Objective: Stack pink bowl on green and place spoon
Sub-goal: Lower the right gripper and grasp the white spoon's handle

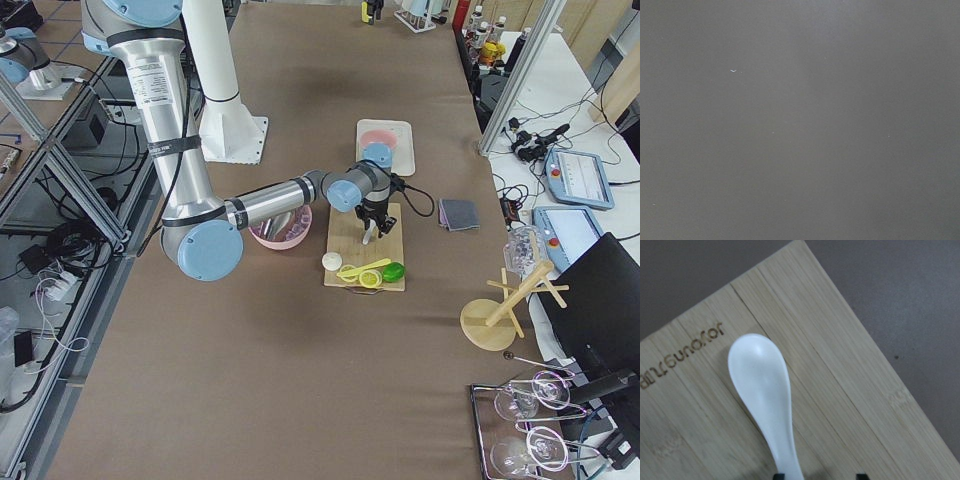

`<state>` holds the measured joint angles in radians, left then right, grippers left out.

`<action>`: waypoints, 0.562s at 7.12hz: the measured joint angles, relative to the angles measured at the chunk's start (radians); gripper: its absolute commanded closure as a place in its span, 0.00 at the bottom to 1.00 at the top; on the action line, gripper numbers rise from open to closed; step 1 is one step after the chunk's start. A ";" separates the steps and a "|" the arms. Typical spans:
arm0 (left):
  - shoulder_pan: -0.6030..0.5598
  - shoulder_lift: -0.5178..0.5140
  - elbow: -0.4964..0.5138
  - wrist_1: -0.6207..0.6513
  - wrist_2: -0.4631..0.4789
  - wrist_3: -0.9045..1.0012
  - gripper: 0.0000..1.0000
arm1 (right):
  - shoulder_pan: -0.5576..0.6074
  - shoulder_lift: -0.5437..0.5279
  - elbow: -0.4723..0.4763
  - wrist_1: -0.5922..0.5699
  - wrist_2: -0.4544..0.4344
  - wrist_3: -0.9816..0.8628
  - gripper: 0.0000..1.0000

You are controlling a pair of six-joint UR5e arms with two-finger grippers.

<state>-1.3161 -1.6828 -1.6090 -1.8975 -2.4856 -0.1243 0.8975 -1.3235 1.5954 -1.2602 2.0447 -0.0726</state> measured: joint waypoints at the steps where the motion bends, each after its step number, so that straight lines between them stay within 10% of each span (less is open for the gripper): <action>1: 0.000 0.002 0.000 0.000 0.000 0.000 0.01 | 0.000 0.001 -0.004 0.000 0.000 0.001 0.51; 4: 0.001 0.009 0.000 0.000 0.001 0.000 0.01 | -0.003 0.003 -0.011 -0.001 0.002 0.006 0.50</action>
<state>-1.3148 -1.6742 -1.6091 -1.8975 -2.4847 -0.1242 0.8944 -1.3207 1.5847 -1.2613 2.0471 -0.0661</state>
